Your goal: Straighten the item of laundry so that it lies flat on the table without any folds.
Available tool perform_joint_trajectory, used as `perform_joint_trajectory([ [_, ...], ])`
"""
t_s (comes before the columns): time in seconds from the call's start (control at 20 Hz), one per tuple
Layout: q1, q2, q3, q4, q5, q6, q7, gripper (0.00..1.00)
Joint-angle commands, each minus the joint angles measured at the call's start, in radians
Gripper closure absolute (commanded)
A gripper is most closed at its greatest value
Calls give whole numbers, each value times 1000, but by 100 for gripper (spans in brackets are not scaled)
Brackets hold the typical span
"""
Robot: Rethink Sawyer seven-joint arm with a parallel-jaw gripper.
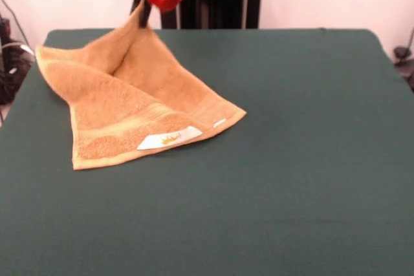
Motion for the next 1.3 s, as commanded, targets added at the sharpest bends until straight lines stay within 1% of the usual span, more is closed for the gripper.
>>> perform_joint_trajectory([
  [0.05, -382, -160, 607, 491, 313, -382, 129, 100],
  [0.1, -594, -111, 848, 563, 282, -571, 108, 100],
  [0.15, -719, -28, 971, 571, 224, -655, 69, 100],
  [0.2, -791, 57, 1026, 548, 162, -698, 53, 100],
  [0.25, -800, 108, 1008, 503, 87, -699, 58, 100],
  [0.3, -758, 127, 940, 450, 29, -681, 104, 100],
  [0.35, -714, 135, 877, 411, -2, -642, 121, 100],
  [0.4, -631, 126, 782, 374, -16, -614, 154, 100],
  [0.45, -554, 125, 695, 346, -14, -612, 183, 100],
  [0.5, -479, 128, 616, 325, 17, -574, 192, 100],
  [0.6, -377, 125, 511, 315, 70, -507, 207, 100],
  [0.7, -352, 110, 478, 331, 84, -491, 231, 100],
  [0.75, -358, 96, 477, 345, 78, -480, 233, 100],
  [0.95, -313, 2, 420, 408, 91, -377, 260, 100],
  [1.15, -217, -90, 323, 466, 94, -346, 288, 100],
  [1.25, -179, -101, 288, 455, 98, -323, 292, 100],
  [1.3, -143, -99, 254, 440, 100, -300, 294, 100],
])
